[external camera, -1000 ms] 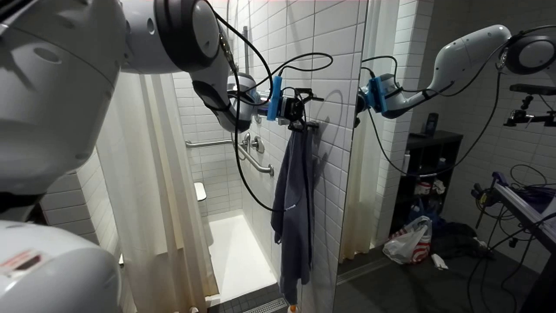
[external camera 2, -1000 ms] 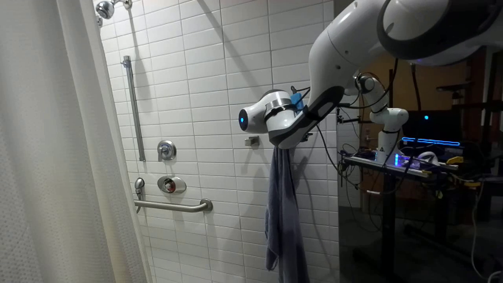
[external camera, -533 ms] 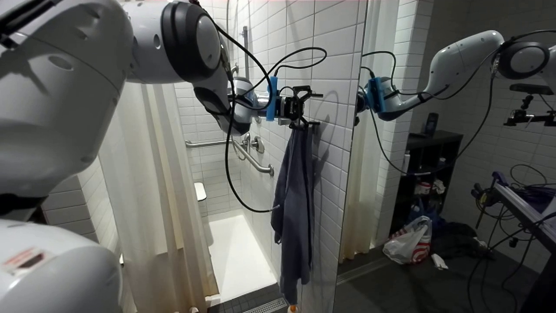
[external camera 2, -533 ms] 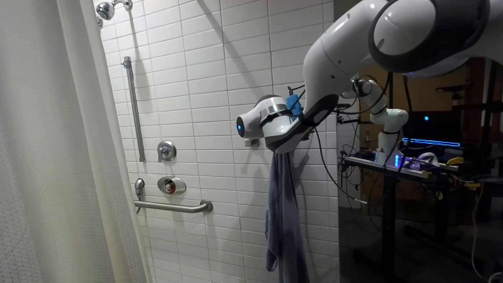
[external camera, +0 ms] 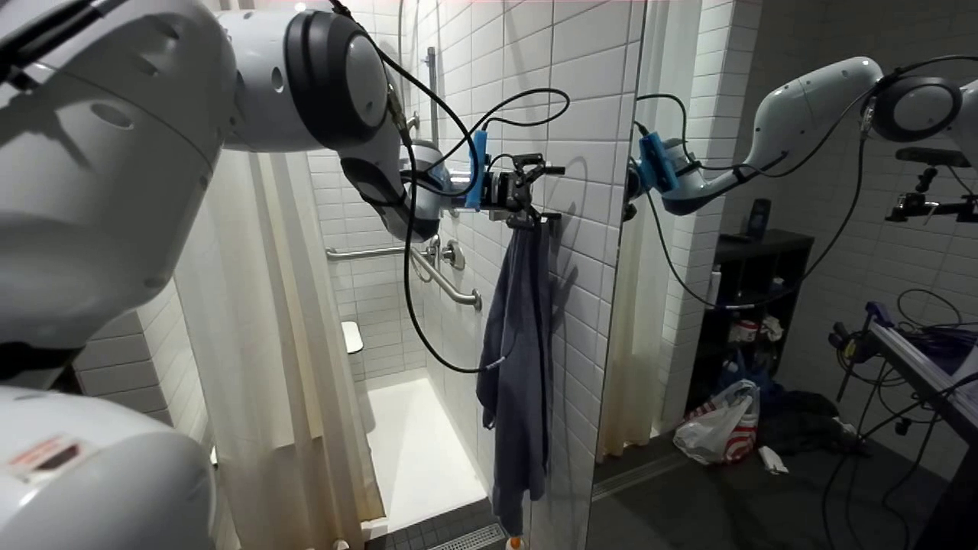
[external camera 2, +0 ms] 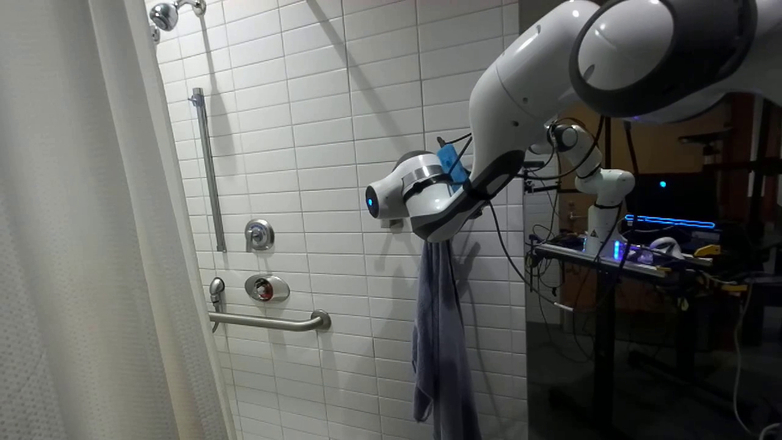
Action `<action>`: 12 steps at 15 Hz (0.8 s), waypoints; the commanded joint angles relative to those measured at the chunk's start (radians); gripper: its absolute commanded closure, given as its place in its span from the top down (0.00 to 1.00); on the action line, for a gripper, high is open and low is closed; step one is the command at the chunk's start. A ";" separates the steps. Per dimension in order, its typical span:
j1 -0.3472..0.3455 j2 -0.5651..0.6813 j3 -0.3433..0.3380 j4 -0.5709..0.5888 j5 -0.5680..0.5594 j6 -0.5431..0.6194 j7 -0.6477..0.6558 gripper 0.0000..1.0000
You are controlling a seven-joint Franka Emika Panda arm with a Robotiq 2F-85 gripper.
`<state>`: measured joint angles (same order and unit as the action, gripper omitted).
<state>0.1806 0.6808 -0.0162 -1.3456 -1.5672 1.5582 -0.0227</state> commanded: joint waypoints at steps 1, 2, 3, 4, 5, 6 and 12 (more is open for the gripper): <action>0.012 0.055 0.004 0.073 -0.029 -0.037 -0.215 1.00; 0.010 0.058 0.008 0.071 -0.027 -0.027 -0.270 1.00; 0.006 0.071 0.009 0.092 -0.025 -0.016 -0.335 1.00; -0.008 0.079 0.005 0.103 -0.028 0.009 -0.395 1.00; -0.017 0.082 0.005 0.104 -0.026 0.029 -0.452 1.00; -0.024 0.085 0.007 0.106 -0.022 0.048 -0.507 1.00; -0.033 0.157 0.005 0.218 -0.001 0.090 -0.865 1.00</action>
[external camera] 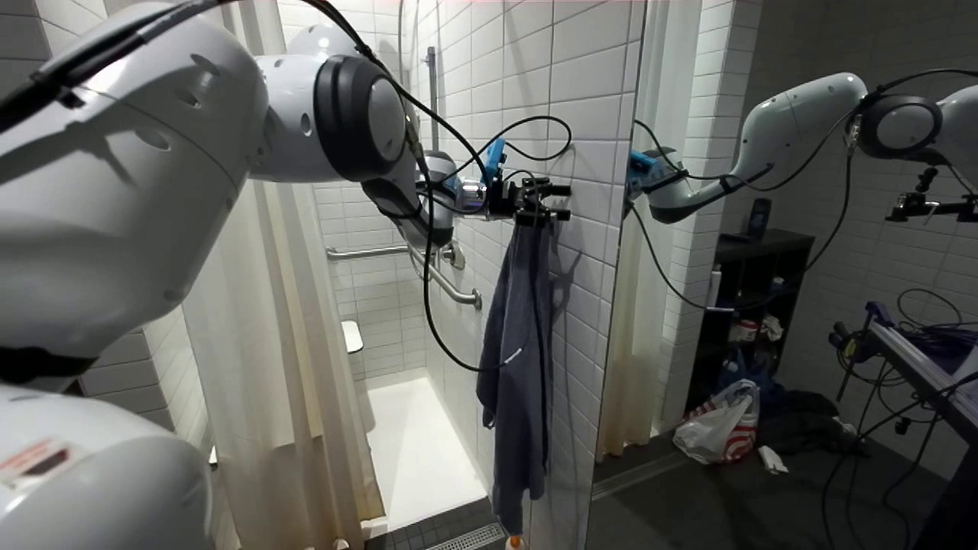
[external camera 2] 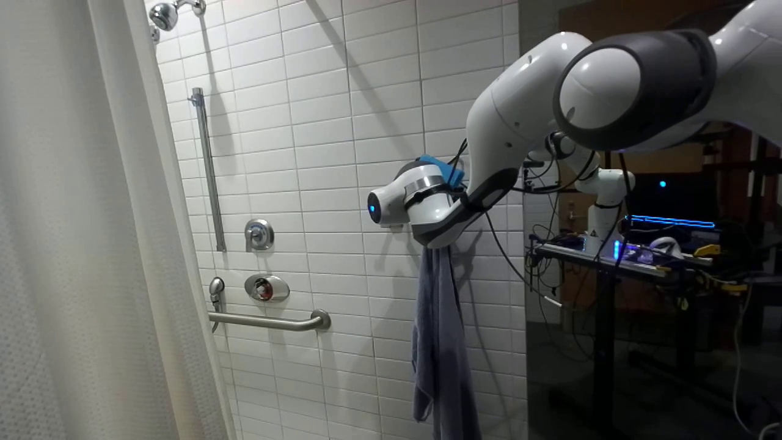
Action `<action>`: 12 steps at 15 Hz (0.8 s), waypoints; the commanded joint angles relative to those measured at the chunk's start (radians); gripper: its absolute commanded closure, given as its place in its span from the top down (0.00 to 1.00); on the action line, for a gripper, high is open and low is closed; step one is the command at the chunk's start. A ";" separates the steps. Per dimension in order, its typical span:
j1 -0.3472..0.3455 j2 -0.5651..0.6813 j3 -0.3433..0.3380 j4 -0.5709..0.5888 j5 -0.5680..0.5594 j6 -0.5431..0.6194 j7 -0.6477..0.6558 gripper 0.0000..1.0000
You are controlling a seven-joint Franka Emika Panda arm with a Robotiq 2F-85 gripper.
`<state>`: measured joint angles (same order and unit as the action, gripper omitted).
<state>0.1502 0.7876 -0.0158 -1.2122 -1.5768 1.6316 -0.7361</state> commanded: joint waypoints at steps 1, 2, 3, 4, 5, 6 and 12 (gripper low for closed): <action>0.005 0.009 -0.003 0.014 0.004 0.003 -0.051 1.00; 0.007 0.017 -0.003 0.026 0.005 0.005 -0.085 1.00; 0.009 0.023 -0.003 0.035 0.005 0.004 -0.101 1.00; 0.023 0.036 -0.011 0.039 -0.013 -0.010 -0.106 1.00; 0.042 0.049 -0.014 0.043 -0.027 -0.021 -0.120 1.00; 0.061 0.062 -0.020 0.041 -0.044 -0.040 -0.125 1.00; 0.104 0.108 -0.007 0.028 -0.098 -0.114 -0.139 1.00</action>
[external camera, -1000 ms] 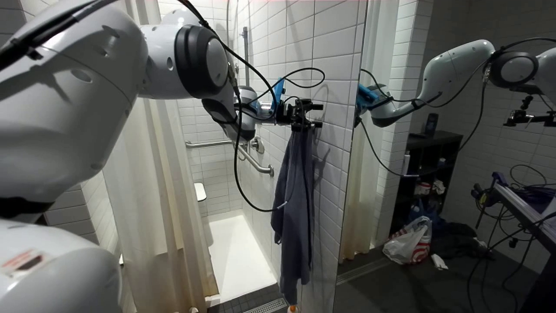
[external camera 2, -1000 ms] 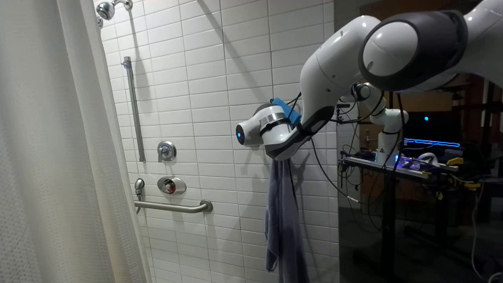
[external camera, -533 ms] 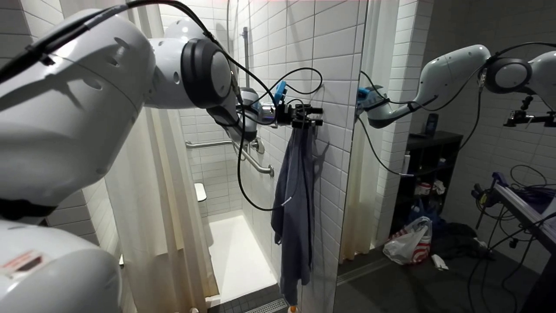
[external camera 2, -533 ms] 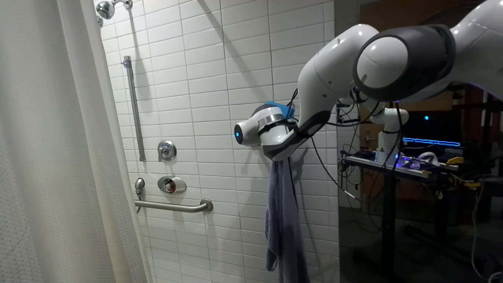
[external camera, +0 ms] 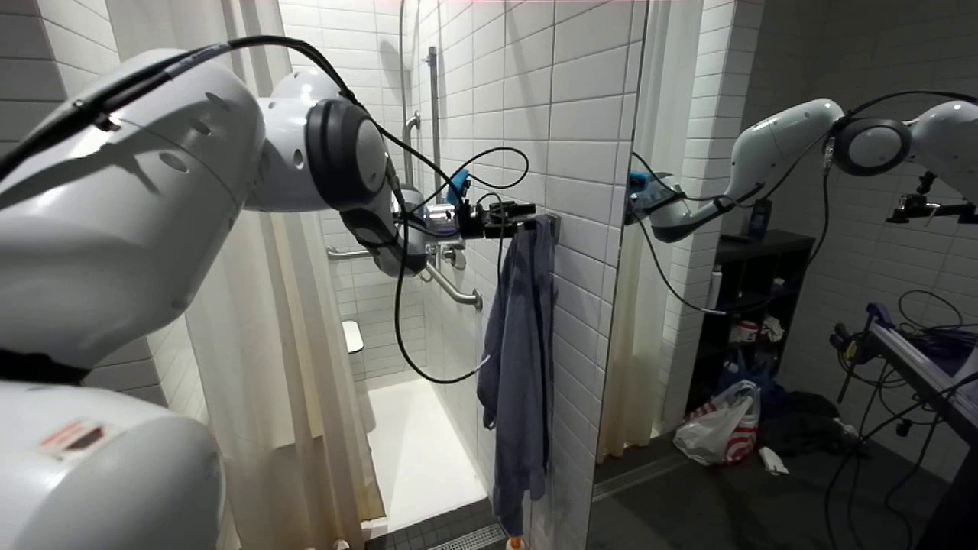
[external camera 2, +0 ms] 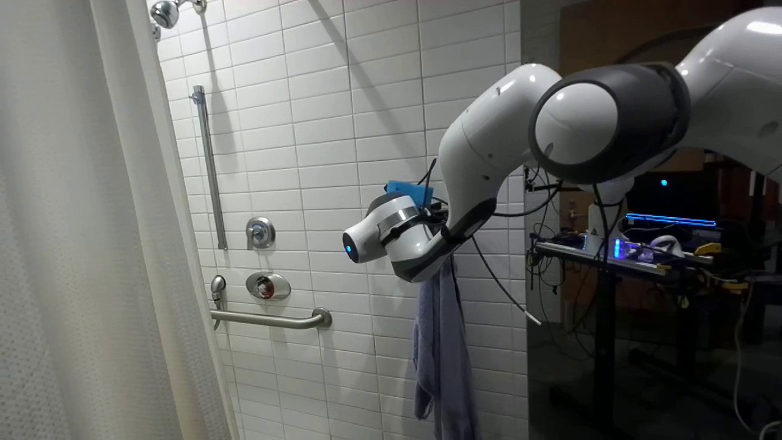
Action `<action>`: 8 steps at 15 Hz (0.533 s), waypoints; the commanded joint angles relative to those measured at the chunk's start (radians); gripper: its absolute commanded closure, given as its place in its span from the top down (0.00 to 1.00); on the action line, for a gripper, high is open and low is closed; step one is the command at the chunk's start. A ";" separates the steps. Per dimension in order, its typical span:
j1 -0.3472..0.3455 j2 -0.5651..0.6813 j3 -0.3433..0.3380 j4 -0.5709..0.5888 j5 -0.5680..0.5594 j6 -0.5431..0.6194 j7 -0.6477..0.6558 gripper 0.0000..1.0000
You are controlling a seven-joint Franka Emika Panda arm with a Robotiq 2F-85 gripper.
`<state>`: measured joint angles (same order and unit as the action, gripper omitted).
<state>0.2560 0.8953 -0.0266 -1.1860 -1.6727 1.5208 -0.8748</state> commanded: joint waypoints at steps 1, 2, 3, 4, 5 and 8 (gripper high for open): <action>0.002 0.007 0.006 0.002 -0.002 -0.003 0.001 1.00; 0.002 0.007 0.006 0.002 -0.002 -0.003 0.001 1.00; 0.000 0.006 0.006 0.004 -0.001 -0.003 0.001 1.00; -0.006 0.004 0.005 0.006 -0.001 -0.001 0.001 1.00; -0.013 0.003 0.004 0.008 0.000 0.001 0.001 1.00; -0.017 0.007 0.002 0.019 -0.004 0.004 0.002 1.00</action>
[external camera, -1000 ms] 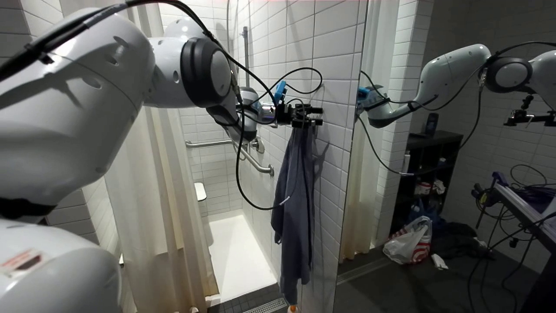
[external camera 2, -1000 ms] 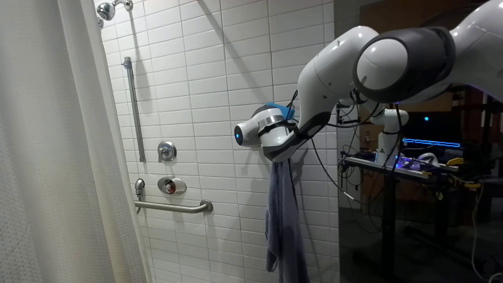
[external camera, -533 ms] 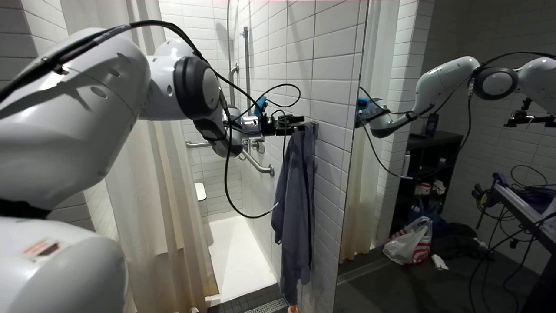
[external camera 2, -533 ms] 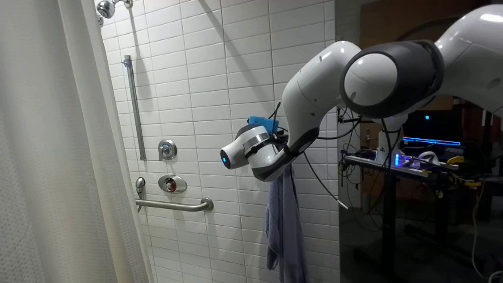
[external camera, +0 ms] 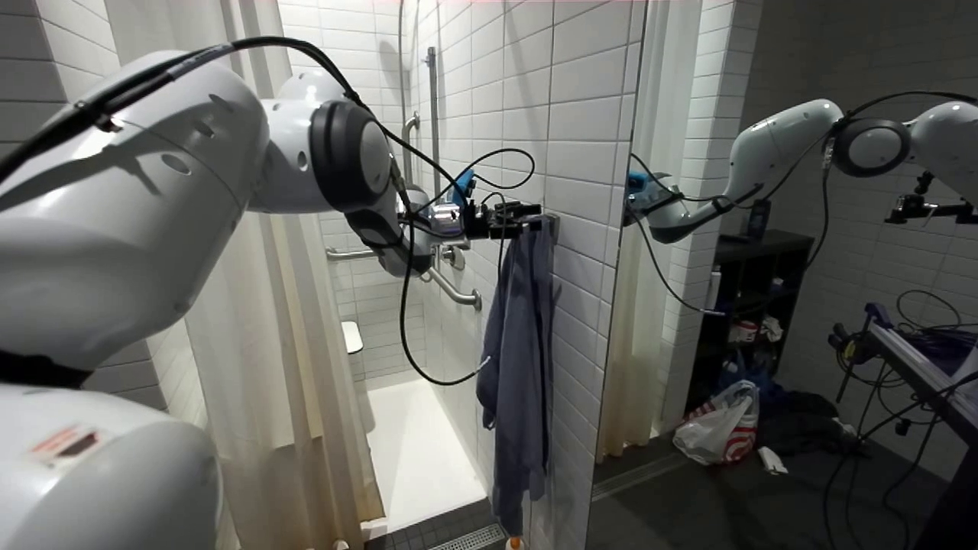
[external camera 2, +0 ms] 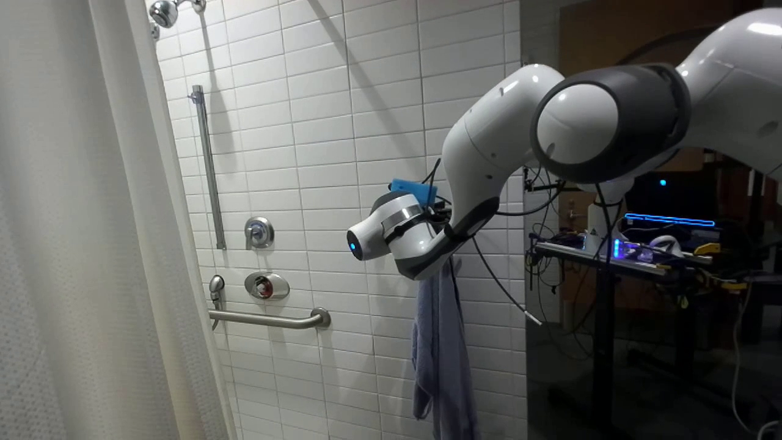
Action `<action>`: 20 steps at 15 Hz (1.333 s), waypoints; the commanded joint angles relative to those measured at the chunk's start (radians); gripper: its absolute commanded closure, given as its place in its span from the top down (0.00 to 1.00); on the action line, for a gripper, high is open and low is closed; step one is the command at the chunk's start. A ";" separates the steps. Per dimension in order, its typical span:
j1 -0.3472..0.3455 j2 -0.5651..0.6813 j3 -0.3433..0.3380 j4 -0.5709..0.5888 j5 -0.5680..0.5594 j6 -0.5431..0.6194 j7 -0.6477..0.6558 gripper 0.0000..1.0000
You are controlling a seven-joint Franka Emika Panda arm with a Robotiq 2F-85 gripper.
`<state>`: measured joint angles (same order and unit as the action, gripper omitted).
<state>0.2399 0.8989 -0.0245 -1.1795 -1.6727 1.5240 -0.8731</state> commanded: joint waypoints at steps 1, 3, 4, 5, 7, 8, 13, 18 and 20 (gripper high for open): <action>0.009 0.001 -0.002 0.002 -0.004 -0.016 0.007 1.00; 0.020 0.018 -0.007 0.014 -0.015 -0.026 -0.040 1.00; 0.014 0.041 -0.013 0.051 -0.026 -0.012 -0.089 1.00; 0.007 0.040 -0.017 0.037 -0.031 -0.007 -0.114 1.00; 0.001 0.038 -0.019 0.017 -0.036 -0.008 -0.160 1.00; -0.008 0.041 -0.021 0.030 -0.051 0.017 -0.198 1.00; -0.035 0.044 -0.013 0.069 -0.055 0.079 -0.327 1.00; -0.008 0.016 -0.014 0.032 -0.051 0.035 -0.302 1.00; -0.010 0.016 -0.015 0.037 -0.050 0.040 -0.304 1.00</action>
<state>0.2277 0.9140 -0.0372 -1.1434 -1.7252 1.5654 -1.1772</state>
